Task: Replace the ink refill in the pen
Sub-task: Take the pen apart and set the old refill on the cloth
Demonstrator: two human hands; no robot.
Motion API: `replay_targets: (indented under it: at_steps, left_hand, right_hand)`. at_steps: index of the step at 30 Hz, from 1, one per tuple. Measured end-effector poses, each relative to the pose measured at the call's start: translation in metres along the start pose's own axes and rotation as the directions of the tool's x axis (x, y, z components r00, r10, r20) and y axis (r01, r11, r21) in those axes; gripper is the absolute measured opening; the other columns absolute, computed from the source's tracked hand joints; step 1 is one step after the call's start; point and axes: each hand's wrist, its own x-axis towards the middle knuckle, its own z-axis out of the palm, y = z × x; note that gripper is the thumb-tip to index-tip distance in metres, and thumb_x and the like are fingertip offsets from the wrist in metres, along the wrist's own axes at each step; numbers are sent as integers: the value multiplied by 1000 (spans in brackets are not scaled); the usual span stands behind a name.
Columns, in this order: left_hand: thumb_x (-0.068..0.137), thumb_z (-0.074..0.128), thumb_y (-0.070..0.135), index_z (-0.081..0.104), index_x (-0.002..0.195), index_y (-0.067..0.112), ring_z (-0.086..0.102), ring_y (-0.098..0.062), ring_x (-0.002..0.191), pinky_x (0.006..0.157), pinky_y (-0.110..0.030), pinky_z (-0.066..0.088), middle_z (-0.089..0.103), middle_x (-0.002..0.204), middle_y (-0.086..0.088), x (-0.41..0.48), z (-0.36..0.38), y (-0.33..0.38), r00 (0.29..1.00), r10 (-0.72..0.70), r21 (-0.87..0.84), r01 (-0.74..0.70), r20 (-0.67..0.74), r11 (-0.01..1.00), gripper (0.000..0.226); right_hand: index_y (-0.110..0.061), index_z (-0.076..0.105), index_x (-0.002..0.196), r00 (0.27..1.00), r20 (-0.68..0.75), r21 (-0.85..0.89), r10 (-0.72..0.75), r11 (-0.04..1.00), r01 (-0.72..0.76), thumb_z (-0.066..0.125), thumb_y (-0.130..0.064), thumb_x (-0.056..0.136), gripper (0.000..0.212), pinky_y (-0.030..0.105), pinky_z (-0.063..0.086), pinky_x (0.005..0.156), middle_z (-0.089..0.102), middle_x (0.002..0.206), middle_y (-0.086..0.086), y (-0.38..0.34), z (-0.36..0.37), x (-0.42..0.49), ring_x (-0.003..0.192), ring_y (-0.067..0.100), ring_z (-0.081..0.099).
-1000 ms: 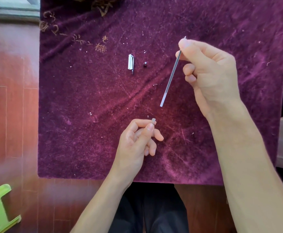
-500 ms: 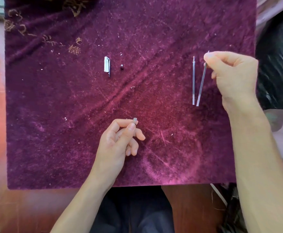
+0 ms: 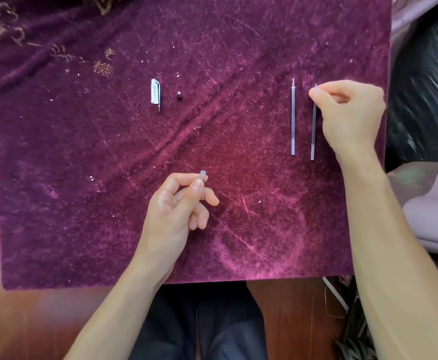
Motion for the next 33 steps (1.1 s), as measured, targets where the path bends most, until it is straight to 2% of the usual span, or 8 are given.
replay_targets:
  at_steps: [4, 8, 12, 16, 19, 24, 29, 33]
  left_hand:
    - [99, 57, 29, 69, 99, 25, 50, -9, 48, 55, -22, 43, 72, 82, -3, -1, 0, -1, 1000, 1, 8, -1, -5, 1000, 12]
    - [100, 57, 28, 68, 101, 23, 50, -8, 48, 54, -22, 43, 72, 81, -2, -5, 1, 0, 1000, 10, 13, -10, -7, 1000, 12]
    - [100, 57, 28, 67, 102, 20, 50, -8, 49, 55, -25, 42, 73, 81, -2, -6, 2, 1, 1000, 13, 4, -13, -15, 1000, 13]
    - [101, 56, 27, 68, 102, 22, 51, -8, 50, 55, -22, 43, 73, 82, -1, -8, 3, 0, 1000, 15, 5, -14, -14, 1000, 13]
    - [97, 58, 32, 68, 102, 21, 51, -9, 49, 53, -19, 44, 73, 82, -2, -9, 5, -1, 1000, 5, -6, -5, -13, 1000, 16]
    - [94, 59, 34, 67, 102, 18, 50, -9, 49, 52, -19, 43, 72, 81, -2, -11, 6, -3, 1000, -5, -25, 5, -20, 1000, 19]
    - [94, 58, 32, 66, 104, 14, 50, -9, 49, 52, -20, 42, 72, 81, -2, -12, 7, -6, 1000, -10, -36, 9, -26, 999, 22]
    - [93, 59, 34, 66, 104, 16, 50, -8, 49, 53, -19, 43, 72, 81, -2, -11, 8, -5, 1000, -12, -39, 11, -23, 999, 22]
  right_hand:
    - [-23, 85, 103, 1000, -4, -17, -24, 1000, 24, 74, -35, 91, 20, 2, 49, 77, 74, 84, -16, -1, 0, -1, 73, -13, 66]
    - [-25, 85, 100, 997, -31, -5, -69, 998, 69, 72, -40, 91, 22, 3, 49, 75, 74, 83, -15, -14, -7, -3, 74, -3, 69]
    - [-25, 85, 95, 992, 60, -78, -113, 990, 117, 72, -45, 90, 24, 0, 44, 70, 74, 79, -11, -25, -5, -4, 71, -3, 66]
    - [-24, 83, 93, 992, 102, -140, -71, 987, 85, 75, -43, 90, 21, 30, 58, 86, 71, 77, -9, -29, 5, -4, 82, 11, 72]
    - [-22, 83, 94, 993, 112, -163, -35, 985, 53, 76, -42, 89, 22, 41, 61, 90, 75, 83, -6, -29, 11, -4, 89, 17, 75]
    - [-22, 83, 93, 993, 113, -187, 17, 982, 4, 76, -43, 88, 22, 43, 61, 91, 76, 84, -5, -30, 13, -2, 90, 21, 76]
    - [-20, 81, 86, 986, 163, -251, 19, 968, 23, 76, -36, 91, 18, 40, 61, 88, 69, 76, -8, -34, 11, 6, 86, 18, 73]
    - [-15, 82, 93, 984, 176, -307, 35, 951, 21, 76, -34, 93, 20, 39, 59, 90, 78, 98, 4, -41, 12, 11, 98, 25, 75]
